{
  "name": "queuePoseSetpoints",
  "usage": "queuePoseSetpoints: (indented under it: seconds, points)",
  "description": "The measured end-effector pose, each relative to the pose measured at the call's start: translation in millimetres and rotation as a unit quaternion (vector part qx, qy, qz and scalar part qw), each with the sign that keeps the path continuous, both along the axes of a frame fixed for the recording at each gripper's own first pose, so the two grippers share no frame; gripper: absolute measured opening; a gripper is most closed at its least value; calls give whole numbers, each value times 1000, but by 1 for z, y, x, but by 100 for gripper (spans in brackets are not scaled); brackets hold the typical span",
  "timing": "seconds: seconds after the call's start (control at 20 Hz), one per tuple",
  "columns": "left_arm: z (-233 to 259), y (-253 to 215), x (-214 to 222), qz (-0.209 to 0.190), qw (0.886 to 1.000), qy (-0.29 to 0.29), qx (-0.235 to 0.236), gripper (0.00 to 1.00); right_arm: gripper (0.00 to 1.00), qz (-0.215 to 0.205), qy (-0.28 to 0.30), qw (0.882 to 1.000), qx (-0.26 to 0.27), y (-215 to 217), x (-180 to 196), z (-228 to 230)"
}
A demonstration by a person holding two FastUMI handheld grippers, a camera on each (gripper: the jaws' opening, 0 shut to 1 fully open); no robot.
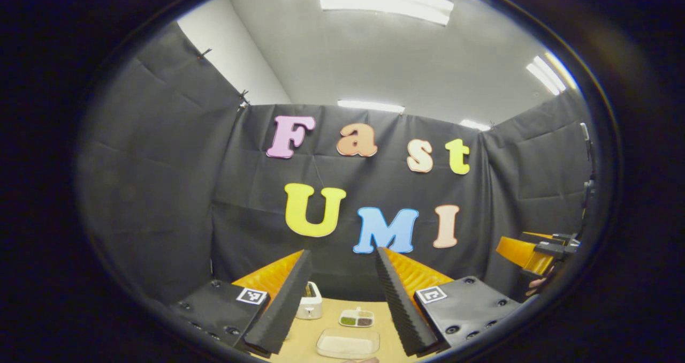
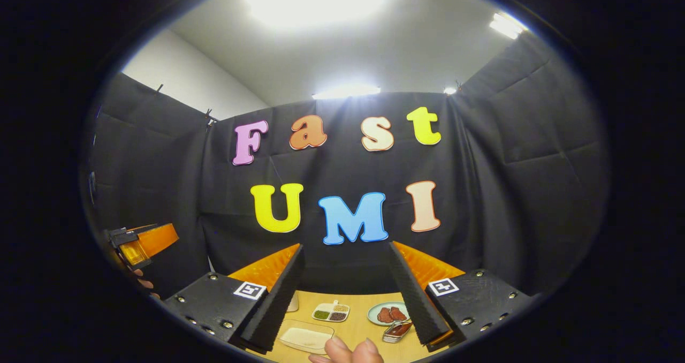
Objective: Close the left gripper, press the button to open the rice cooker; take a wooden spoon from the chopstick holder with the right hand, scoop a spoonful of rice and pour it into the rice cooker, then put the wooden spoon back into the chopstick holder.
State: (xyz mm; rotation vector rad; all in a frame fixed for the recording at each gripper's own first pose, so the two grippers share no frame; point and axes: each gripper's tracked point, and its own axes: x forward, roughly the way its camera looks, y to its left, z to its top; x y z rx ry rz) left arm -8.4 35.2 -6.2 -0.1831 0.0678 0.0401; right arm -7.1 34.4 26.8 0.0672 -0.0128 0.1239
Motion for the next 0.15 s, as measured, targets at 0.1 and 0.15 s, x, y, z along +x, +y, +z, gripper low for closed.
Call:
queuePoseSetpoints:
  seconds: [0.1,0.15]
  points:
    - [9,1,6,-9,1000,-15,-3,84,94,-5,-2,1000,5,2,3,1]
    - [10,2,11,-12,1000,-20,-3,84,94,-7,0,1000,7,4,5,1]
